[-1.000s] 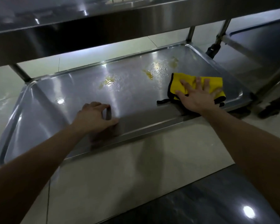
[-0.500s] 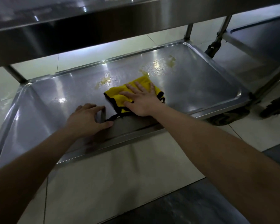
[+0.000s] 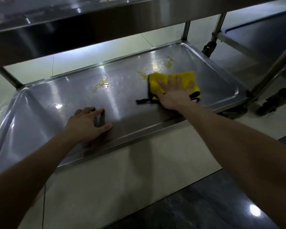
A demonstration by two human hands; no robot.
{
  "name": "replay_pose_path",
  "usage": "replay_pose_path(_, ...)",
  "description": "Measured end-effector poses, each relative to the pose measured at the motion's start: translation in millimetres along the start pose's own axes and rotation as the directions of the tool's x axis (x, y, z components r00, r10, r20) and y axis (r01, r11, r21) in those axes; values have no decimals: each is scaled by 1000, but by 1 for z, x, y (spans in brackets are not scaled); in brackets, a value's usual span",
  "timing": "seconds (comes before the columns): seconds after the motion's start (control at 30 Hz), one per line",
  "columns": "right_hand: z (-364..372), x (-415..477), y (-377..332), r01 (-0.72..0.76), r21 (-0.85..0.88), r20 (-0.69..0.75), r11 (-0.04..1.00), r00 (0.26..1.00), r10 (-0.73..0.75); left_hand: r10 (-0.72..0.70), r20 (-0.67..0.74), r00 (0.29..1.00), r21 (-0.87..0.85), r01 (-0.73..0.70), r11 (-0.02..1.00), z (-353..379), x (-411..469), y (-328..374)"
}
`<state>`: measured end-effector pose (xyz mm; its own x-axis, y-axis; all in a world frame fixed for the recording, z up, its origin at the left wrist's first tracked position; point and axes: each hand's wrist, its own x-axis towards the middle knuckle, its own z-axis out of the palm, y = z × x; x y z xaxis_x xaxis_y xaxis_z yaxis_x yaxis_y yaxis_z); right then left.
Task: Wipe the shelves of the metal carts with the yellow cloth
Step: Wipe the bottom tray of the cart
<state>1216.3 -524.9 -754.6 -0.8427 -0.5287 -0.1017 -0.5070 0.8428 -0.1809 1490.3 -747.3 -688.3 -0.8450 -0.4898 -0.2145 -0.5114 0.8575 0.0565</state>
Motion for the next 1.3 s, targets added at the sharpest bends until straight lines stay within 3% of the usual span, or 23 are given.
replay_pose_path(0.07,10,-20,-45,193,-42,30,980,981,-192,-3,7,1000,5,3,1000,-2,1,-1)
replay_pose_path(0.17,20,-49,-87,477,-39,92,878,877,-472,6,4,1000,-10,-6,1000,-7,2,2)
replay_pose_path(0.23,15,-54,-81,564,-15,100,826,822,-560,26,5,1000,-18,-26,999,-11,1,5)
replay_pose_path(0.33,3,-42,-51,585,-7,91,811,808,-582,31,17,999,-7,-31,999,-13,2,7)
replay_pose_path(0.43,-9,-15,-1,463,-2,64,886,884,-462,21,11,1000,-19,-21,1000,-11,3,6)
replay_pose_path(0.57,-27,21,107,105,7,-1,994,994,-105,-3,25,1000,-27,4,1000,-9,9,1)
replay_pose_path(0.67,-35,35,153,-130,50,-25,990,991,131,-25,26,999,-22,26,999,-6,11,1)
replay_pose_path(0.8,-30,42,115,-192,31,-24,981,981,193,-44,29,999,-27,44,999,-5,6,9)
replay_pose_path(0.97,-13,16,1,142,-24,46,990,989,-141,-80,86,993,-47,84,995,-15,2,23)
replay_pose_path(1.1,8,-41,-45,487,12,24,873,873,-487,-135,137,981,-50,143,989,-23,-1,38)
replay_pose_path(1.2,11,-67,-32,583,49,-13,811,812,-584,-152,-18,988,-50,151,987,-19,3,56)
replay_pose_path(1.27,7,-74,-20,597,62,-21,800,802,-597,-75,-162,984,-74,64,995,-9,12,72)
replay_pose_path(1.3,5,-74,-13,598,76,-23,798,801,-598,-22,-163,986,-62,12,998,-5,18,80)
